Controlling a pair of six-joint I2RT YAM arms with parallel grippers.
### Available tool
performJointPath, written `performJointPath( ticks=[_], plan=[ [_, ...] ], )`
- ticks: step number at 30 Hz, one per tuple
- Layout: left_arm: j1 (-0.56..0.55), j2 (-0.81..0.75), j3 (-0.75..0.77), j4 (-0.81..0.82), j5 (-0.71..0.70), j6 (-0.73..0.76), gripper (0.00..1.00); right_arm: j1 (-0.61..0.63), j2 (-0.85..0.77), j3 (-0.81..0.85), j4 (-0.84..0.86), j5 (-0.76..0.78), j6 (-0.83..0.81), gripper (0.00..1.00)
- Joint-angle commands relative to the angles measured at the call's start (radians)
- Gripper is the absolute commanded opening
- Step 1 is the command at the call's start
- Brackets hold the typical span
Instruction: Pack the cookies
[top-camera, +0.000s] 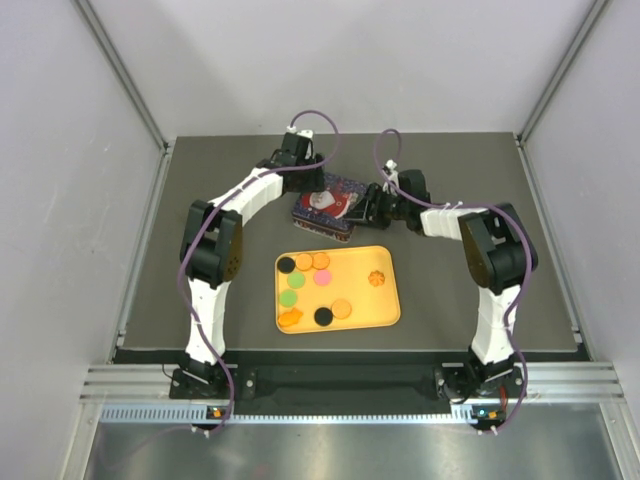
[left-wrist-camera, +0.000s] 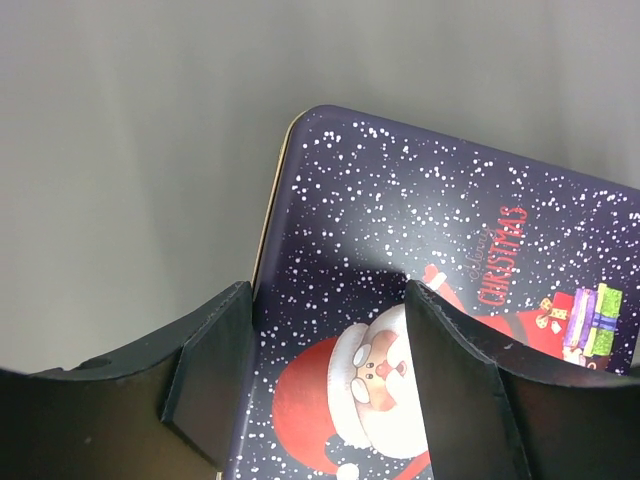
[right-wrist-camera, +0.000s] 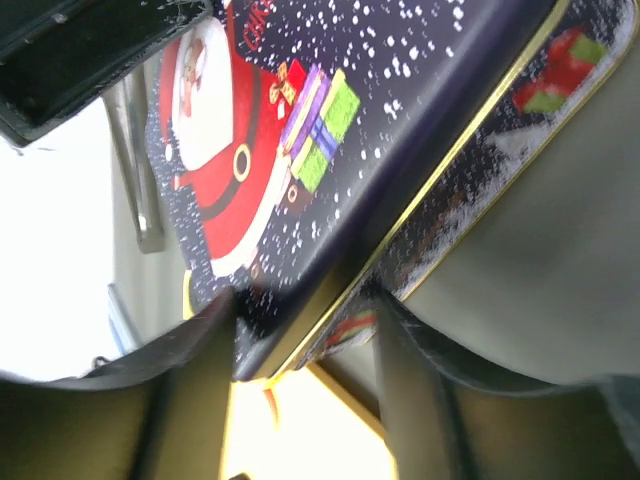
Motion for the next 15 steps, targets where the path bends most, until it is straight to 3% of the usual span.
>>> performJointPath(
  ticks=[1, 5, 6, 7, 9, 11, 15],
  plan=[
    [-0.006, 0.088, -0.029, -0.135, -0.035, 0.000, 0.66, 0.033, 0.020, -0.022, -0.049, 0.039, -0.060, 0.43],
    [-0.006, 0.088, -0.032, -0.135, -0.034, -0.009, 0.66, 0.036, 0.035, -0.025, -0.073, 0.066, -0.083, 0.21],
    [-0.006, 0.088, -0.032, -0.137, -0.037, -0.012, 0.66, 0.038, 0.037, -0.026, -0.085, 0.086, -0.092, 0.08],
    [-0.004, 0.091, -0.032, -0.137, -0.037, -0.014, 0.66, 0.036, 0.037, -0.028, -0.089, 0.089, -0.098, 0.04],
    [-0.006, 0.093, -0.032, -0.138, -0.040, -0.018, 0.66, 0.036, 0.032, -0.031, -0.098, 0.102, -0.106, 0.06],
    [-0.004, 0.093, -0.032, -0.141, -0.047, -0.020, 0.66, 0.033, 0.003, -0.031, -0.107, 0.120, -0.112, 0.18],
    [-0.004, 0.091, -0.031, -0.147, -0.055, -0.017, 0.66, 0.025, -0.076, 0.007, -0.176, 0.175, -0.138, 0.20]
  ],
)
